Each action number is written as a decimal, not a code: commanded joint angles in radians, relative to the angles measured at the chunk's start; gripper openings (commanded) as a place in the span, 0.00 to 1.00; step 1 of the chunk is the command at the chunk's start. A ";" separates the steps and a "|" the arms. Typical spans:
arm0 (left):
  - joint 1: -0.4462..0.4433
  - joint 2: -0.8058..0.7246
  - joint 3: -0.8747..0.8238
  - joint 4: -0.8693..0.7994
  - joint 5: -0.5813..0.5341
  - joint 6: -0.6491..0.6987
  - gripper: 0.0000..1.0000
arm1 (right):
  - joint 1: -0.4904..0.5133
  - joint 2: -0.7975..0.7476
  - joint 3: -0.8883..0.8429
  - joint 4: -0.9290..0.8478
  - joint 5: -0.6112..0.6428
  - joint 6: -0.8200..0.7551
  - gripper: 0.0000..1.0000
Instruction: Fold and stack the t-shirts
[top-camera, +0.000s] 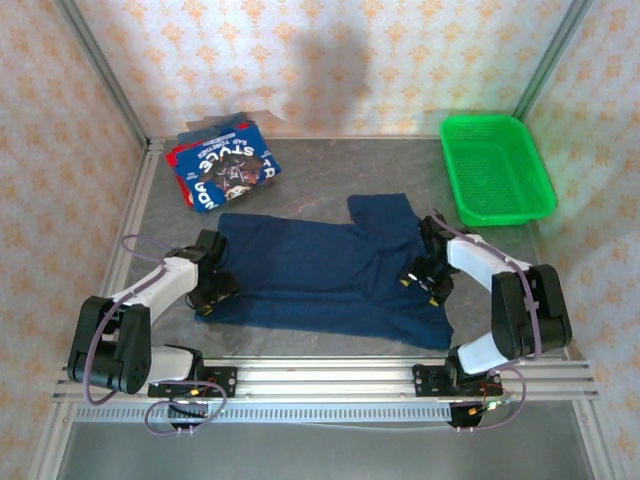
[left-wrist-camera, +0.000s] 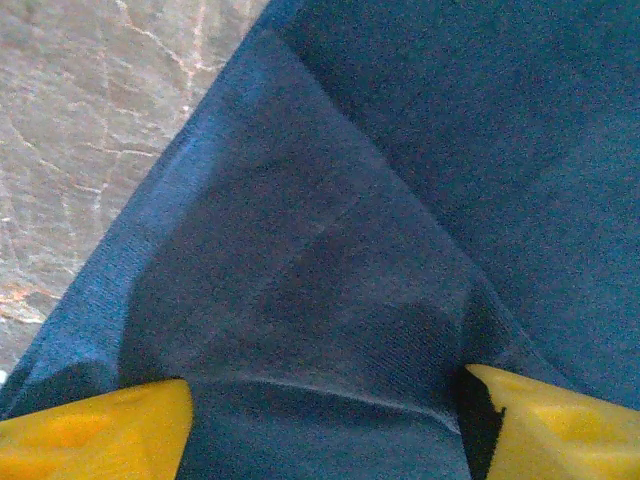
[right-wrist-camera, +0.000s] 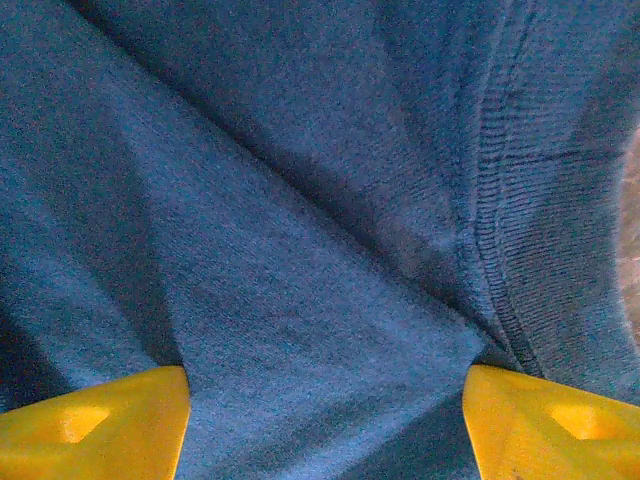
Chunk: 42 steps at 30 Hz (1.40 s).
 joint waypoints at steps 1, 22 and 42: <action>-0.011 -0.028 0.090 -0.090 0.027 -0.005 0.77 | -0.005 -0.046 0.092 0.021 0.025 -0.032 0.74; 0.051 0.165 0.678 0.017 0.066 0.114 0.91 | -0.135 0.980 1.463 -0.216 -0.142 -0.371 0.63; 0.126 0.196 0.540 0.038 0.072 0.116 0.90 | -0.120 0.986 1.295 -0.067 -0.349 -0.282 0.31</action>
